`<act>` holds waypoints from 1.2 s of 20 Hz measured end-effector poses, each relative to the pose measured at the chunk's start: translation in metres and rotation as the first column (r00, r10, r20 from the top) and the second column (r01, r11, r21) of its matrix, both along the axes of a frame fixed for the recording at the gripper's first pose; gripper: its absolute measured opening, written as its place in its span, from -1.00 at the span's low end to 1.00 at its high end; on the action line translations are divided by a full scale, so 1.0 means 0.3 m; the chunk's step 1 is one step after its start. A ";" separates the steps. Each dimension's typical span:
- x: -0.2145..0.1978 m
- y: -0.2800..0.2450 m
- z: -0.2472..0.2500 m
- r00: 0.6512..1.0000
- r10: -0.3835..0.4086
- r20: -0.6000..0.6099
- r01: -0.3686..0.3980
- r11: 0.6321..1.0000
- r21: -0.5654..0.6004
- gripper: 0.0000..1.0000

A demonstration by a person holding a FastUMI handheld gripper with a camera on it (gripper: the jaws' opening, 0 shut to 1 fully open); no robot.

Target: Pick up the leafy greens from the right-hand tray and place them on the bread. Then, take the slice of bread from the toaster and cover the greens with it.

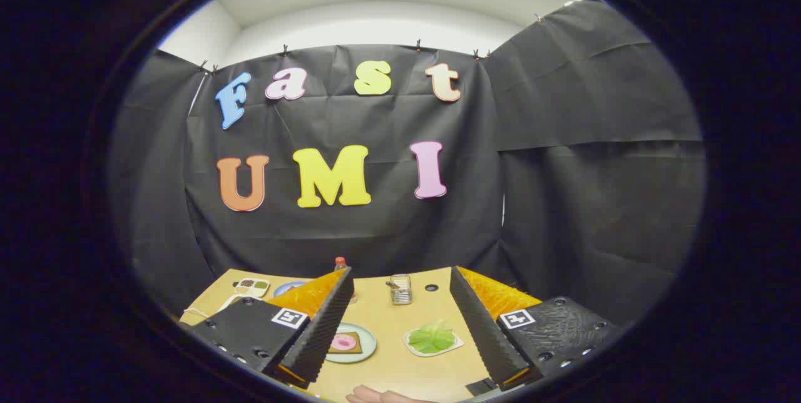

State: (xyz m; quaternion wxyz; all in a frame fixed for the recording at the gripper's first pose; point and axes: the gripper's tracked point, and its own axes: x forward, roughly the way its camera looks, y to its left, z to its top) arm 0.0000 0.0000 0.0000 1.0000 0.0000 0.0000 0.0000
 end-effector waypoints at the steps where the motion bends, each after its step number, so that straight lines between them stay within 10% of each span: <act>1: 0.006 -0.003 0.004 1.000 0.002 0.003 -0.002 1.000 -0.011 0.91; 14: 0.209 -0.117 -0.023 0.998 0.068 -0.007 -0.068 0.997 -0.044 0.91; 24: 0.599 -0.326 -0.460 0.952 0.116 -0.283 -0.144 0.986 -0.081 0.91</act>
